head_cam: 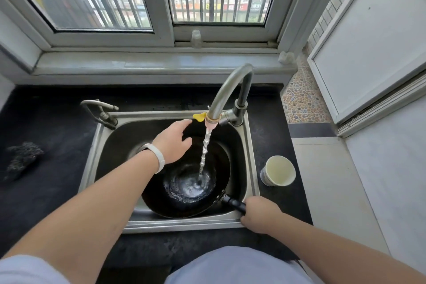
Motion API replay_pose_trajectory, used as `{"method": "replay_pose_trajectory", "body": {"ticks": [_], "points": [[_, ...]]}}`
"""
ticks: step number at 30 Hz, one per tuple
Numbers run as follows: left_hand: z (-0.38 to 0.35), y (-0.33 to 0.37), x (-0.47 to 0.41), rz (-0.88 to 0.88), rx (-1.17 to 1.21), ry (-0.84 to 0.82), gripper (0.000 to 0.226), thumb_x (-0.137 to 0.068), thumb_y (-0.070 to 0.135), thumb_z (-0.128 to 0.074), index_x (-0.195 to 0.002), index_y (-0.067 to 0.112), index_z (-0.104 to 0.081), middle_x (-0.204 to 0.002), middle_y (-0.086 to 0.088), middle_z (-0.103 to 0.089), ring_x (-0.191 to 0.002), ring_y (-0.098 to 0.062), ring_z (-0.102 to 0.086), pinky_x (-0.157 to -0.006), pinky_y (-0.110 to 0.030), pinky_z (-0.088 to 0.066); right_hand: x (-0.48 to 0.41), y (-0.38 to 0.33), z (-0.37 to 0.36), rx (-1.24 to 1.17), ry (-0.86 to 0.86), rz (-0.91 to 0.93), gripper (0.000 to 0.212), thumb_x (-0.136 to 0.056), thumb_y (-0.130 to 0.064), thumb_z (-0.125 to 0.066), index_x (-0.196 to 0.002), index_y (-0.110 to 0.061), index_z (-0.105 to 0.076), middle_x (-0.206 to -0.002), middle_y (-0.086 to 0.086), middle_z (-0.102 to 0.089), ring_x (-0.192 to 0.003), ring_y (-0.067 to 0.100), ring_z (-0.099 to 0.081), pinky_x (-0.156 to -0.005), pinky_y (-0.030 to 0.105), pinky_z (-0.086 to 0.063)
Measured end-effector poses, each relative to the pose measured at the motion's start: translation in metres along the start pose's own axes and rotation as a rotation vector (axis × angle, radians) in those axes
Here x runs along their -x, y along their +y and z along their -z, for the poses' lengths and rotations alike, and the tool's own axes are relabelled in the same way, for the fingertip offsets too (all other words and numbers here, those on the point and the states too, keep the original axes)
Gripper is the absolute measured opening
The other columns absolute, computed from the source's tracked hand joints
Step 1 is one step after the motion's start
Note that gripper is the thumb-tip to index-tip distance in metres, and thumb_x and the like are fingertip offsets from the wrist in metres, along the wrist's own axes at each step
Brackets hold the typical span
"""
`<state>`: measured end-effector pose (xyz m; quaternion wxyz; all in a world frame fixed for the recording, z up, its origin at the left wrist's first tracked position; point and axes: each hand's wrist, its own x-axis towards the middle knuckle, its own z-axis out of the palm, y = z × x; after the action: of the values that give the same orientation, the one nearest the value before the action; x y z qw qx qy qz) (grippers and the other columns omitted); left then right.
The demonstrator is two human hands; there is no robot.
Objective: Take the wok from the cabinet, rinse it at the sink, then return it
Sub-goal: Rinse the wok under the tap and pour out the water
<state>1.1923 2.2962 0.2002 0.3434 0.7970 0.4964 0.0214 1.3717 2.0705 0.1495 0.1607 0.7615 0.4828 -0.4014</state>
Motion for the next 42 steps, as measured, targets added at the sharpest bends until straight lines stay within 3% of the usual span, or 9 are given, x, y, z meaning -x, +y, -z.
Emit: {"method": "replay_pose_trajectory", "body": {"ticks": [6, 12, 17, 21, 24, 28, 31, 36, 42], "points": [[-0.028, -0.033, 0.053, 0.083, 0.105, 0.012, 0.046, -0.094, 0.023, -0.058, -0.139, 0.02, -0.051, -0.13, 0.005, -0.06, -0.108, -0.011, -0.057, -0.092, -0.025, -0.044, 0.004, 0.0, -0.001, -0.034, 0.018, -0.008, 0.024, -0.082, -0.032, -0.059, -0.099, -0.015, -0.064, -0.09, 0.003, -0.065, -0.083, 0.023, -0.066, -0.063, 0.03, -0.048], [-0.083, -0.026, 0.108, 0.16, 0.401, -0.112, 0.029, -0.092, 0.023, -0.061, -0.121, 0.02, -0.061, -0.104, 0.004, -0.066, -0.089, -0.014, -0.065, -0.086, -0.032, -0.055, 0.01, -0.006, -0.006, -0.038, 0.087, -0.003, 0.022, -0.082, -0.032, -0.057, -0.095, -0.016, -0.063, -0.085, 0.001, -0.062, -0.08, 0.022, -0.065, -0.062, 0.029, -0.046], [-0.127, -0.016, 0.136, 0.143, 0.4, -0.306, 0.032, -0.092, 0.032, -0.057, -0.124, 0.026, -0.06, -0.105, 0.012, -0.065, -0.095, -0.008, -0.062, -0.086, -0.025, -0.052, 0.016, -0.012, -0.011, -0.067, 0.136, -0.017, 0.021, -0.08, -0.038, -0.061, -0.092, -0.02, -0.063, -0.08, -0.002, -0.063, -0.071, 0.017, -0.062, -0.056, 0.027, -0.043], [-0.141, -0.011, 0.144, 0.149, 0.404, -0.328, 0.031, -0.092, 0.034, -0.057, -0.121, 0.026, -0.061, -0.105, 0.01, -0.066, -0.09, -0.008, -0.06, -0.078, -0.022, -0.047, 0.021, -0.015, -0.016, -0.117, 0.163, -0.026, 0.025, -0.078, -0.042, -0.062, -0.092, -0.022, -0.065, -0.08, -0.002, -0.066, -0.072, 0.016, -0.064, -0.062, 0.029, -0.051], [-0.146, -0.005, 0.143, 0.208, 0.551, -0.311, 0.025, -0.091, 0.031, -0.059, -0.115, 0.025, -0.062, -0.096, 0.007, -0.065, -0.082, -0.009, -0.061, -0.078, -0.027, -0.055, 0.028, -0.018, -0.016, -0.127, 0.181, -0.015, 0.026, -0.078, -0.044, -0.061, -0.091, -0.021, -0.064, -0.08, -0.002, -0.065, -0.072, 0.016, -0.063, -0.061, 0.029, -0.048], [-0.141, 0.006, 0.141, 0.305, 0.688, -0.318, 0.027, -0.095, 0.034, -0.056, -0.11, 0.013, -0.062, -0.097, -0.005, -0.065, -0.065, -0.011, -0.057, -0.051, -0.015, -0.045, 0.038, -0.023, -0.009, -0.118, 0.199, 0.015, 0.017, -0.082, -0.034, -0.062, -0.09, -0.019, -0.063, -0.08, -0.001, -0.064, -0.067, 0.015, -0.058, -0.057, 0.026, -0.042], [-0.143, 0.013, 0.141, 0.345, 0.689, -0.375, 0.032, -0.095, 0.044, -0.052, -0.109, 0.017, -0.061, -0.106, -0.008, -0.07, -0.059, -0.013, -0.058, -0.051, -0.022, -0.042, 0.046, -0.025, -0.001, -0.126, 0.212, 0.058, 0.01, -0.083, -0.031, -0.062, -0.08, -0.023, -0.057, -0.074, -0.003, -0.06, -0.063, 0.012, -0.054, -0.053, 0.024, -0.038], [-0.145, 0.026, 0.144, 0.443, 0.848, -0.33, 0.034, -0.091, 0.051, -0.055, -0.106, 0.02, -0.056, -0.107, -0.008, -0.071, -0.06, -0.014, -0.059, -0.051, -0.024, -0.042, 0.052, -0.018, 0.008, -0.176, 0.232, 0.117, 0.014, -0.08, -0.032, -0.062, -0.074, -0.021, -0.059, -0.066, -0.002, -0.057, -0.061, 0.016, -0.054, -0.052, 0.025, -0.038], [-0.15, 0.049, 0.138, 0.547, 1.283, -0.135, 0.018, -0.092, 0.031, -0.064, -0.104, 0.017, -0.062, -0.087, -0.005, -0.068, -0.053, -0.009, -0.053, -0.048, -0.022, -0.034, 0.055, -0.006, 0.024, -0.185, 0.251, 0.191, 0.018, -0.079, -0.036, -0.062, -0.072, -0.019, -0.058, -0.064, -0.001, -0.055, -0.057, 0.016, -0.05, -0.052, 0.029, -0.037]]}}
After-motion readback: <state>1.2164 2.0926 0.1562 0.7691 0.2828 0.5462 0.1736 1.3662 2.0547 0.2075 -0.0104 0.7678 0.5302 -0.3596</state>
